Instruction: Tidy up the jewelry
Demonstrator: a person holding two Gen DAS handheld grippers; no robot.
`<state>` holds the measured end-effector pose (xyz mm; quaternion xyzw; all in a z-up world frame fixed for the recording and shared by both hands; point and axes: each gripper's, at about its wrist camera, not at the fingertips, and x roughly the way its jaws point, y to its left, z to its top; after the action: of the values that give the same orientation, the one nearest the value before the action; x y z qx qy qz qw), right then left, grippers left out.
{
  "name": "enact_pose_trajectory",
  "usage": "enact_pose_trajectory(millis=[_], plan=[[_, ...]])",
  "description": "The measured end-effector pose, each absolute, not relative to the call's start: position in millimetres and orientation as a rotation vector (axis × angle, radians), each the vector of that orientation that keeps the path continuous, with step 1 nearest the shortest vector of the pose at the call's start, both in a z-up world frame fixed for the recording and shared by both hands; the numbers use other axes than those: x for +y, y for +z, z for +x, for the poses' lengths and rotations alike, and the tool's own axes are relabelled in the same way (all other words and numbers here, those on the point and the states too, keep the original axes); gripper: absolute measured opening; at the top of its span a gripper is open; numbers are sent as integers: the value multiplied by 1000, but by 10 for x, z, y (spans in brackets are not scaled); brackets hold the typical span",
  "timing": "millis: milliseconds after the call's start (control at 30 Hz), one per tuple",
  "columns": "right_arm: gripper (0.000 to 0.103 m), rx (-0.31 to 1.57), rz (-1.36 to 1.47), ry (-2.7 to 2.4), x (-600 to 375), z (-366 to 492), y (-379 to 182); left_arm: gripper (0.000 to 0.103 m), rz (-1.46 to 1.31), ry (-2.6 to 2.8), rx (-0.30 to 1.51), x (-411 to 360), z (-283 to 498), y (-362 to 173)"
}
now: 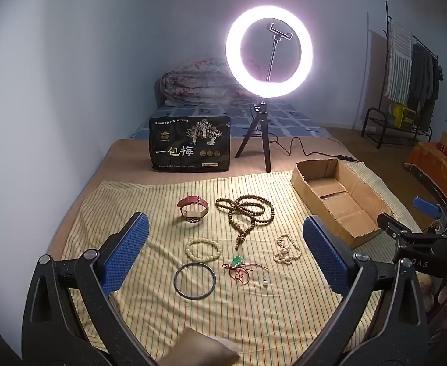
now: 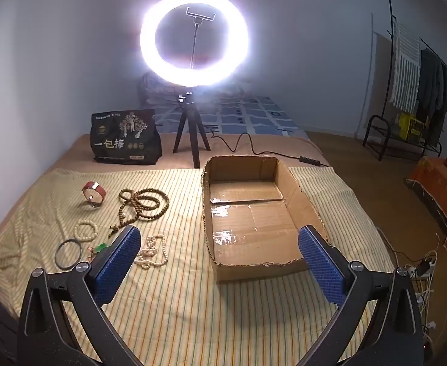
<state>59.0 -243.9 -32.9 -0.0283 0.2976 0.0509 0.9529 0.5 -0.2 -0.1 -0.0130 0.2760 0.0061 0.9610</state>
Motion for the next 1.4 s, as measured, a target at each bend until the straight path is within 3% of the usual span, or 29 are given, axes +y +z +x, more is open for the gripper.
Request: enact_pose_trajectory(millis=[1400], plan=[[102, 592, -71, 108, -2426, 557, -283, 103, -47, 5, 544, -34, -5, 53]])
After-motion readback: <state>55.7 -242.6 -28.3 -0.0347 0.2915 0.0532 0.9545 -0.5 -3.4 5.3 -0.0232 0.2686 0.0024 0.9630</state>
